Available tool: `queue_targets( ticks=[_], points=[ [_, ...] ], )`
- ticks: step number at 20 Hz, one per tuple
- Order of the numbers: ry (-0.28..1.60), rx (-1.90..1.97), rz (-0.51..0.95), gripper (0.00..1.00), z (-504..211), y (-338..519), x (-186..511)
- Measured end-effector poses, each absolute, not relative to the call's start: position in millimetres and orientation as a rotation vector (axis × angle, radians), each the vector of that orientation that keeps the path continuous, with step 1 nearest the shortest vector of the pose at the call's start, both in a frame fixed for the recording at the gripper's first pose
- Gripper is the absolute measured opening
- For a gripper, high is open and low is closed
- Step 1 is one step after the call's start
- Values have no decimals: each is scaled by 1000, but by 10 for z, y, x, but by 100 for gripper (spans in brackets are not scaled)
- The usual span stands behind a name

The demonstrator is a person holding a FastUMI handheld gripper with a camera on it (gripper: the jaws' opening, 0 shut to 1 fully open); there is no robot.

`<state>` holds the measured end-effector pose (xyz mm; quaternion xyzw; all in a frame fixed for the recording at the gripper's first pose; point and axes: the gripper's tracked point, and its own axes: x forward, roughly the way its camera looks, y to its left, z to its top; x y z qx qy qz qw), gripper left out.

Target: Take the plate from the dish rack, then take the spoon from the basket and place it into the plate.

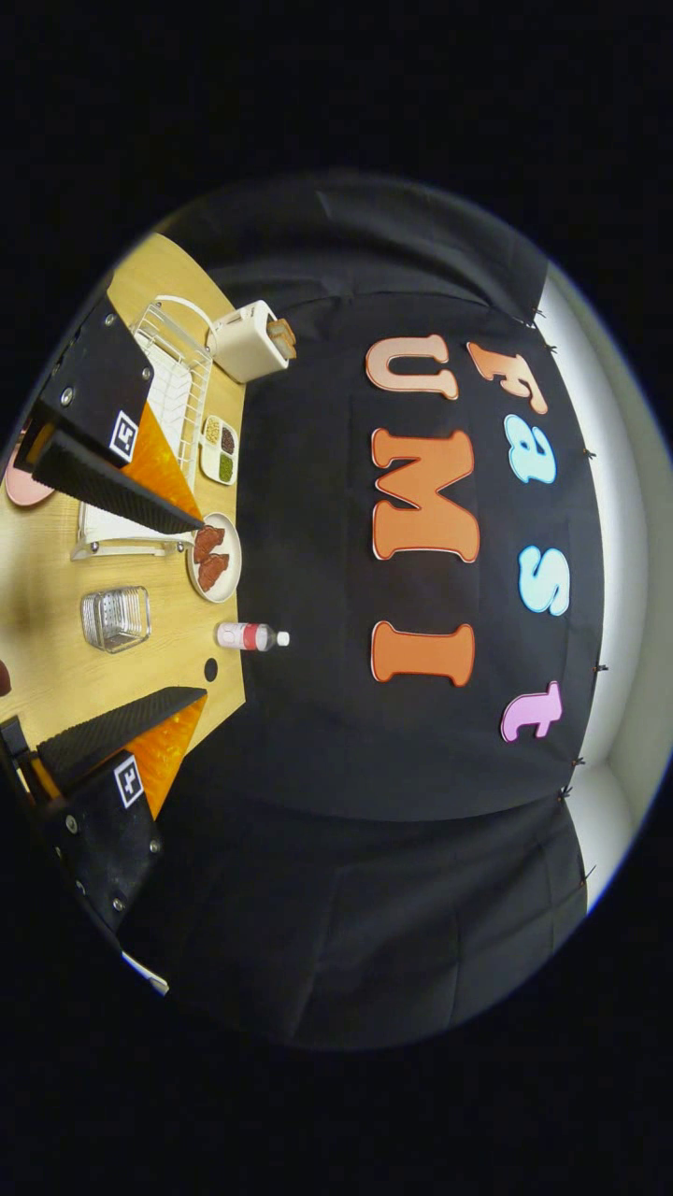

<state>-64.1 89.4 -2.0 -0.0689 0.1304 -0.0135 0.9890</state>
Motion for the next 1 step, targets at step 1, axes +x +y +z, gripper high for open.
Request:
queue_targets(
  ticks=[1],
  points=[
    [257,-137,-27,98,-7,843,-625]
  ],
)
